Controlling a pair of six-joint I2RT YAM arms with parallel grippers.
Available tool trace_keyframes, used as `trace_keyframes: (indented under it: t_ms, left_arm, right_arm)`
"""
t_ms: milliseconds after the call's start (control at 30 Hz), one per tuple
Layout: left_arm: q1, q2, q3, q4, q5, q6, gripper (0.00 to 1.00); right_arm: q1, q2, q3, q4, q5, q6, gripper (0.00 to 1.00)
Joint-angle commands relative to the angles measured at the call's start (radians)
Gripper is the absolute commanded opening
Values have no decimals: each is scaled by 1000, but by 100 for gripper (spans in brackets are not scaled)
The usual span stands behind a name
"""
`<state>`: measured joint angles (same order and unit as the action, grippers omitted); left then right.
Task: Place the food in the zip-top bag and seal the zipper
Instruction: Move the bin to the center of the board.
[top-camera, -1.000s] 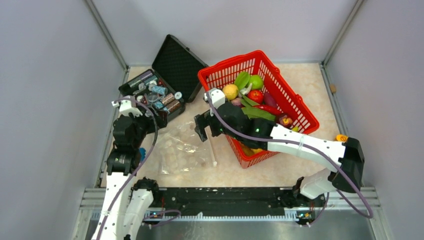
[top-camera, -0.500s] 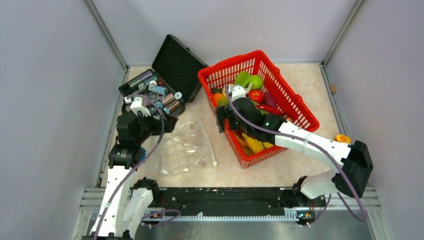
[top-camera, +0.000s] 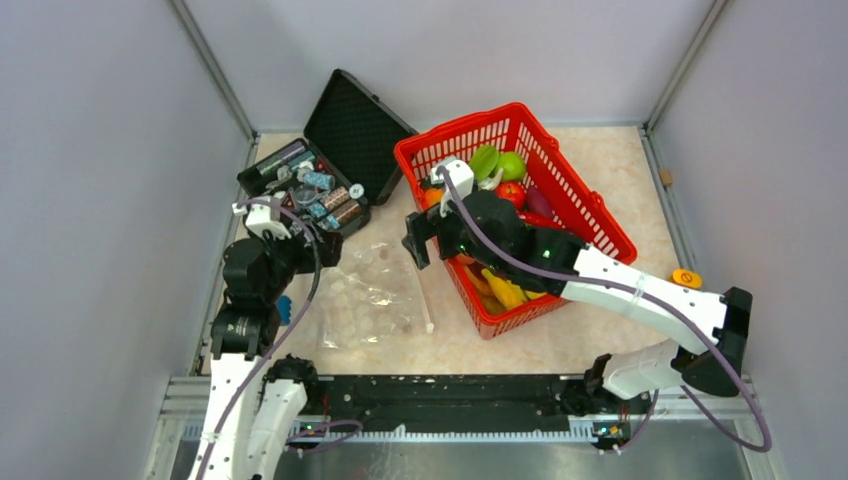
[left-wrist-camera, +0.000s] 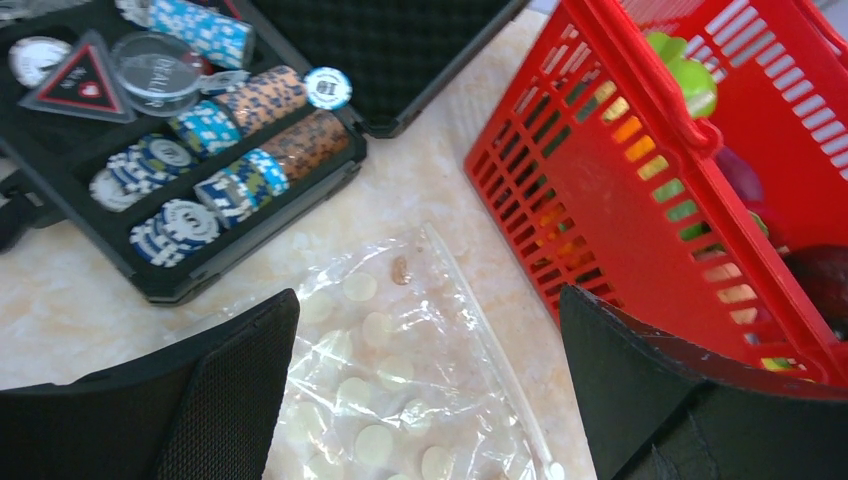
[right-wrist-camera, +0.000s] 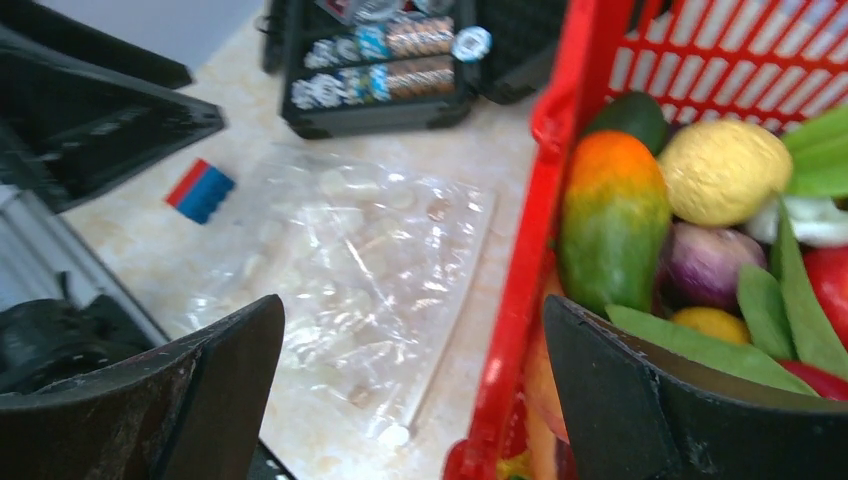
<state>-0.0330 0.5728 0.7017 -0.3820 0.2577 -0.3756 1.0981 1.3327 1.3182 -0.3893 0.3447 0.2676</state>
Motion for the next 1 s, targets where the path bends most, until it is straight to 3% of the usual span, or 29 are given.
trace_keyframes:
  t_ms: [0,100,200,367,467,633,967]
  left_arm:
    - [1,-28,21,9,-157,-29,99]
    - [0,-68,17,-1,-288,-61,99]
    - [1,-99,13,-15,-368,-73,99]
    - [1,-119,13,-34,-402,-65,99]
    - [1,-109,14,-40,-395,-66,99]
    - [1,-81,18,-37,-337,-55,99]
    - [1,67,1,19,-36,-53,99]
  right_arm:
    - [37,22,66,52,-175,-10,99]
    - [92,119,102,53,-201,-9,99]
    - [119,237,167,-10,-96,20,99]
    - [114,360,194,-40,168,47,99]
    - [81,388,191,-35,174,85,99]
    - [-19,379,118,5,133,119,99]
    - [-262,349,19,86,42,97,99]
